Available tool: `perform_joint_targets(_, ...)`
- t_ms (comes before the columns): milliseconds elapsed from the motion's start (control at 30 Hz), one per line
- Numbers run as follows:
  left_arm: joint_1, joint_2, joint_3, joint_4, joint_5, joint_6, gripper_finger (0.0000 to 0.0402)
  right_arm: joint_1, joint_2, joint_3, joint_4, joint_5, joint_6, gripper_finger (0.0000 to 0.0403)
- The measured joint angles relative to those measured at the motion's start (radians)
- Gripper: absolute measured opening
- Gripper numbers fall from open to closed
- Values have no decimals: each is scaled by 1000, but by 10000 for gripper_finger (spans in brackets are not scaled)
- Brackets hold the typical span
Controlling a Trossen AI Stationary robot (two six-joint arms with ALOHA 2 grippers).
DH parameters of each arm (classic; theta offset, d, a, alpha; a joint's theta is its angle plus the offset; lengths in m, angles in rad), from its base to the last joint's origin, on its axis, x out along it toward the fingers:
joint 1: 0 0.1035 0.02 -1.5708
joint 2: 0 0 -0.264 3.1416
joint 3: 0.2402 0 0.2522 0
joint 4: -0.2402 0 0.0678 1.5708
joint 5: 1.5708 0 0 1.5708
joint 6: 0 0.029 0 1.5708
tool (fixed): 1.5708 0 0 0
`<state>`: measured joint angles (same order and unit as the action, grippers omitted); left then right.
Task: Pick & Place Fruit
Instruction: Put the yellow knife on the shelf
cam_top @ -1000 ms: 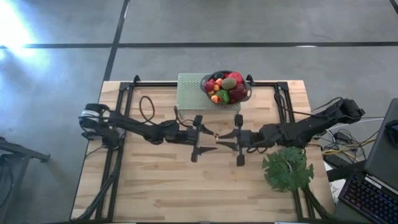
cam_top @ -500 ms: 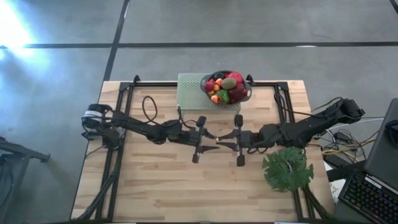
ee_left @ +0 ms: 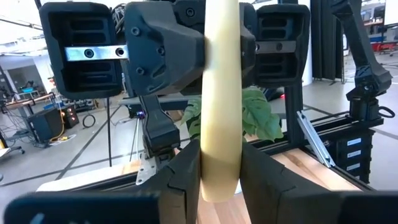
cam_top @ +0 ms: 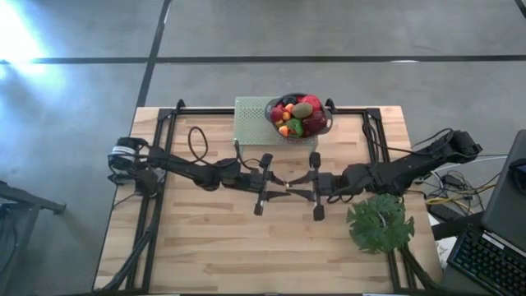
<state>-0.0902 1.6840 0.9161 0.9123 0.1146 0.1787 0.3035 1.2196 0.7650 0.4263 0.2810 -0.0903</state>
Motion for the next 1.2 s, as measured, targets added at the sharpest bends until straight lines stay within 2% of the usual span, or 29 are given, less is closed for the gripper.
perform_joint_targets(267,-1,-26,0,-33,2,-1,92,0,-74,0,-60,6,9,175)
perform_joint_targets(367,-1,-59,0,-81,-44,-12,92,-1,-139,0,-141,11,14,202)
perform_joint_targets(500,0,-121,0,-177,-199,-44,93,0,-239,0,-272,144,43,221)
perform_joint_targets(667,1,-211,5,-312,-494,-100,93,-3,-386,17,-455,363,57,230)
perform_joint_targets(767,8,-285,43,-483,-625,-168,93,-3,-466,36,-539,463,53,230)
perform_joint_targets(933,46,-350,182,-921,-785,-404,94,-16,-564,89,-678,576,23,218)
perform_joint_targets(1067,111,-342,323,-1230,-793,-592,94,-38,-609,156,-787,595,15,209)
perform_joint_targets(1200,192,-322,446,-1462,-767,-735,94,-54,-632,236,-902,610,9,204)
